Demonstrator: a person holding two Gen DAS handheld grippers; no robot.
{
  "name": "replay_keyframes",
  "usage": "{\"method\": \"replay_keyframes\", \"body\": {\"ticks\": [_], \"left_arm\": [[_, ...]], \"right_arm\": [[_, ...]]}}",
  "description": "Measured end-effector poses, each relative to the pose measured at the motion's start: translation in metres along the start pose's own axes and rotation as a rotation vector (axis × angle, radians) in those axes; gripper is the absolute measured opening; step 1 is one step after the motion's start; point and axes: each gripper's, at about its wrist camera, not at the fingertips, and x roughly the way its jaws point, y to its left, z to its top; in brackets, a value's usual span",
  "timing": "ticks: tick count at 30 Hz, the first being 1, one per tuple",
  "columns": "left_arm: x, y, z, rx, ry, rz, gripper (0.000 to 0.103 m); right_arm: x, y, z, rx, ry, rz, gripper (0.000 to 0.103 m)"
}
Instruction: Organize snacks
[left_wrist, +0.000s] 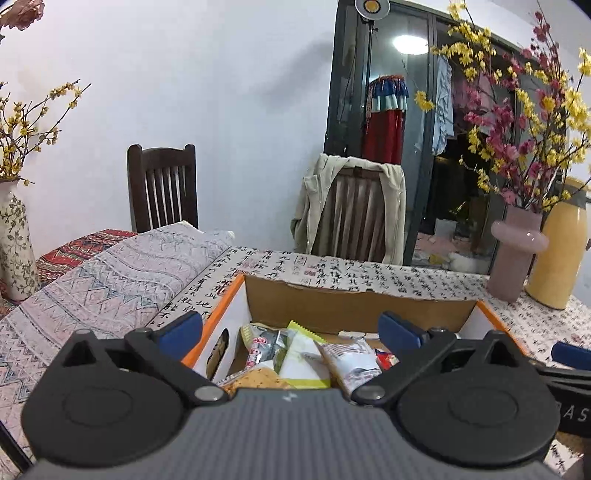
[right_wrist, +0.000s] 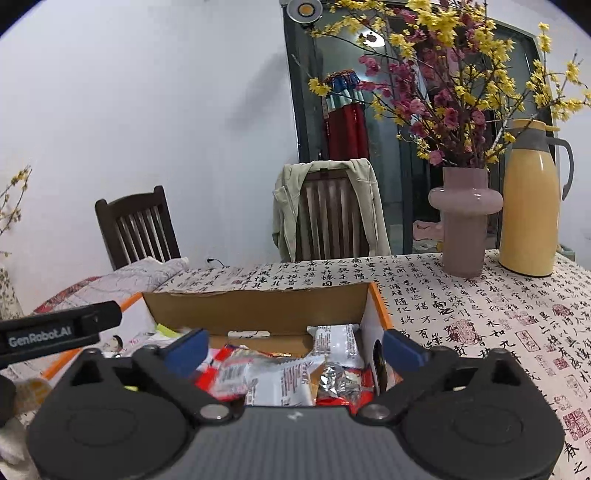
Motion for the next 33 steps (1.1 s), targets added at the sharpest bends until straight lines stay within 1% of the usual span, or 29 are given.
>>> {"method": "replay_keyframes", "body": {"ticks": [4,8,10,14,18,21,25,33], "left_arm": [[-0.014,0.0,0.009,0.0,-0.027,0.006,0.103],[-0.042,0.0,0.02,0.005,-0.057,-0.006,0.103],[-0.058,0.002,0.021,0.01,-0.064,-0.026,0.103],[-0.092,0.009,0.013,0.031,-0.065,-0.067,0.103],[-0.125,0.018,-0.002,0.047,-0.048,-0.089,0.103],[-0.145,0.029,-0.017,0.047,-0.022,-0.097,0.103],[-0.164,0.04,-0.039,0.053,0.031,-0.092,0.103],[-0.177,0.055,-0.084,0.049,0.164,-0.106,0.103]], "right_arm": [[-0.008,-0.001,0.004,0.009,-0.014,0.003,0.103],[-0.028,0.003,0.011,-0.005,-0.031,0.017,0.103],[-0.043,0.006,0.013,-0.019,-0.045,0.023,0.103],[-0.082,0.009,0.006,-0.053,-0.06,0.036,0.103],[-0.119,0.007,-0.011,-0.067,-0.041,0.043,0.103],[-0.142,0.005,-0.028,-0.068,-0.011,0.049,0.103],[-0.165,0.0,-0.048,-0.054,0.039,0.056,0.103],[-0.184,-0.005,-0.085,-0.025,0.133,0.056,0.103]]}}
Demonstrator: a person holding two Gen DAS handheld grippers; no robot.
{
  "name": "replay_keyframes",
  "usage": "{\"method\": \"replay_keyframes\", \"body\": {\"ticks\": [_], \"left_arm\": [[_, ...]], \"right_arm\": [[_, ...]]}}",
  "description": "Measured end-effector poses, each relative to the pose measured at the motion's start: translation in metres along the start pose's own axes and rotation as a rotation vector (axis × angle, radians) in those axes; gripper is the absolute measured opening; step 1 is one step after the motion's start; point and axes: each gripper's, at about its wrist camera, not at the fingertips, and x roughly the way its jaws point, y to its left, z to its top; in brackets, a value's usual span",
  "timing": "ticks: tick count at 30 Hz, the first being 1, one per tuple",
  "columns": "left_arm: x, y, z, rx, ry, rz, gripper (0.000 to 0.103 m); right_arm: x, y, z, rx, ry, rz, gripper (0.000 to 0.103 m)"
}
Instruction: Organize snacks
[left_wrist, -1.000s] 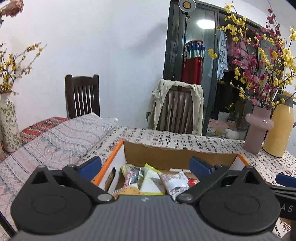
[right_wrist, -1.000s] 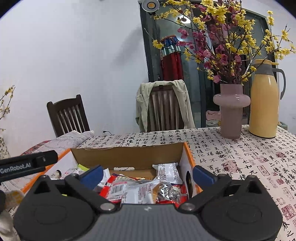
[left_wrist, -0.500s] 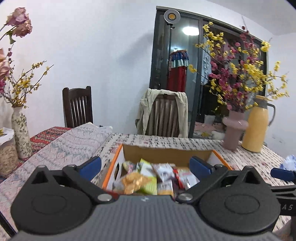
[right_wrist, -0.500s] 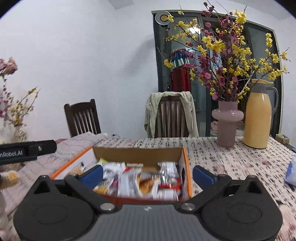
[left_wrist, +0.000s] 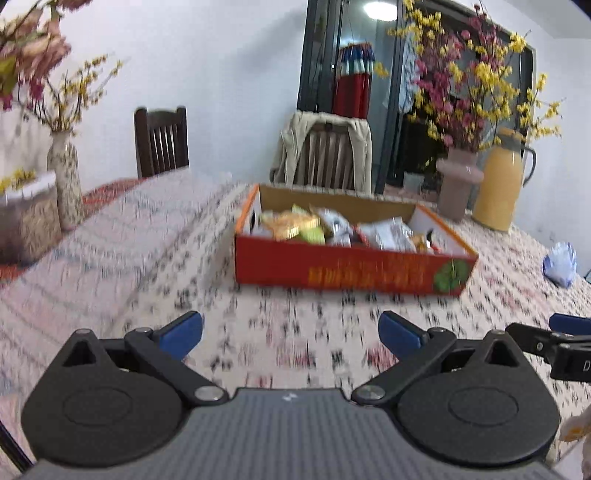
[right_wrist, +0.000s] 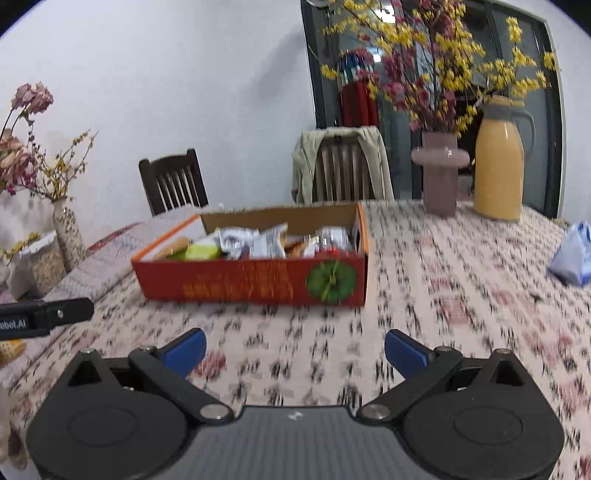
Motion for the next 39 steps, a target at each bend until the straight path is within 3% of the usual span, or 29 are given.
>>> {"method": "replay_keyframes", "body": {"ticks": [11,39], "left_arm": [[-0.002,-0.002,-0.027,-0.001,0.079,-0.016,0.103],[-0.009,-0.006,-0.028,0.006,0.069,-0.021,0.103]], "right_arm": [[-0.008,0.002,-0.027,0.011,0.068,-0.014,0.103],[-0.016,0.002,-0.028,0.011,0.063,-0.01,0.103]]}}
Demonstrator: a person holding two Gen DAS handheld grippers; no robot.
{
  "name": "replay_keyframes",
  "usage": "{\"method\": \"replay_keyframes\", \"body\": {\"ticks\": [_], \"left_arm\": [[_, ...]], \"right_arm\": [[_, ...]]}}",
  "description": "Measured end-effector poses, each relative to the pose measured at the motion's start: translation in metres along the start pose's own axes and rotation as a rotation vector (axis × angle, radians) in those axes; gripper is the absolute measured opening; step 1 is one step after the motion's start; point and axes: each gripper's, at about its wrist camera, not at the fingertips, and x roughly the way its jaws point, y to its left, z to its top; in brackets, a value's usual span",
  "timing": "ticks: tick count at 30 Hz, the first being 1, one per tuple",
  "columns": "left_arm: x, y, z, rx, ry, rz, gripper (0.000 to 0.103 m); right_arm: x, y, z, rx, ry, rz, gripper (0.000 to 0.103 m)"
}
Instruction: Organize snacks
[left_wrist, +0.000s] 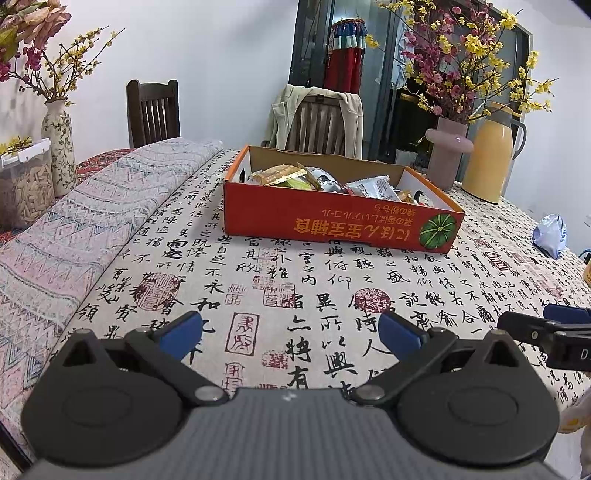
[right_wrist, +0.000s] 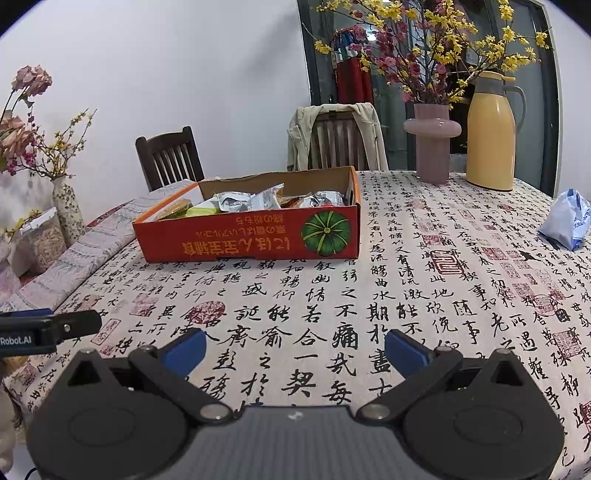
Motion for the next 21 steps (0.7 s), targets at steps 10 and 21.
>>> {"method": "replay_keyframes", "body": {"ticks": [10,21], "left_arm": [[0.0001,0.0002,0.0,0.0,0.0,0.0,0.103],[0.0008,-0.0004,-0.0017,-0.001,0.005,0.002,0.103]], "right_arm": [[0.0003,-0.0001,-0.0002,0.001,0.002,0.0,0.103],[0.0013,-0.0003,-0.0009,0.002,0.004,0.0,0.103]]}}
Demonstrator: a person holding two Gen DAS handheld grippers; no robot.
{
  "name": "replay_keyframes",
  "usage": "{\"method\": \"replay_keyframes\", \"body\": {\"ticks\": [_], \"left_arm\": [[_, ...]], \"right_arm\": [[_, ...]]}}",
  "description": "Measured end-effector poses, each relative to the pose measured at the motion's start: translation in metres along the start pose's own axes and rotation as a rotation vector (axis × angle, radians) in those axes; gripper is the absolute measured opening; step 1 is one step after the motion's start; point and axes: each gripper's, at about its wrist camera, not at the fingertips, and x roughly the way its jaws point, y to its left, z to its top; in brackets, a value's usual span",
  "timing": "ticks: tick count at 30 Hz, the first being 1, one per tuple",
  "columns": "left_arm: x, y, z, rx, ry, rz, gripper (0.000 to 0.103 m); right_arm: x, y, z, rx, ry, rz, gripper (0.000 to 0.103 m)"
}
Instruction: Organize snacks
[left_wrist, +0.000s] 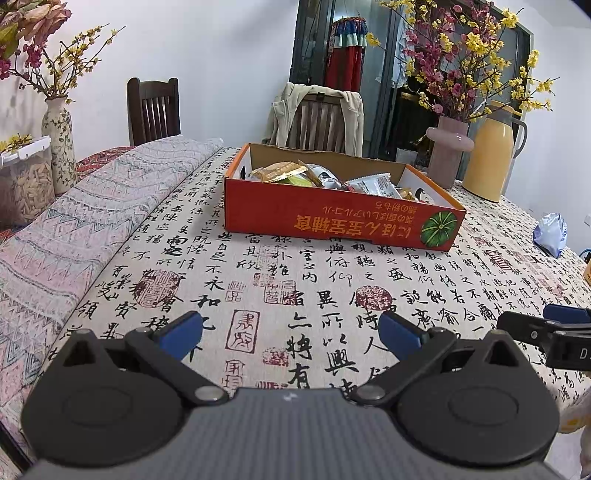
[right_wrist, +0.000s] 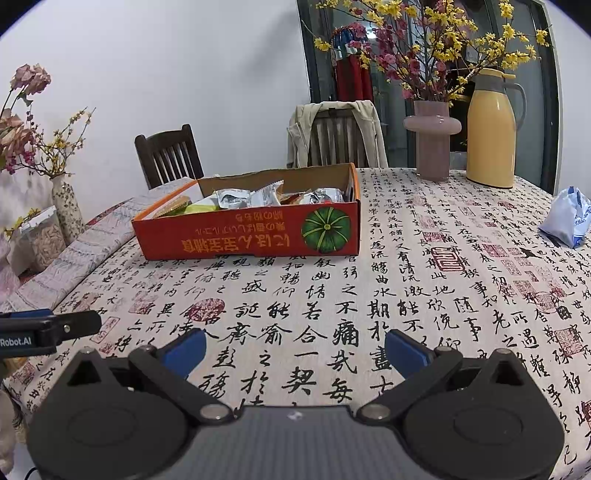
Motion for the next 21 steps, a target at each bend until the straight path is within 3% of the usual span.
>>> {"method": "replay_keyframes", "body": {"ticks": [21], "left_arm": [[-0.001,-0.0003,-0.001,0.004,-0.011,-0.006,0.103]], "right_arm": [[0.0,0.0003,0.0002,0.001,0.002,0.0,0.103]]}}
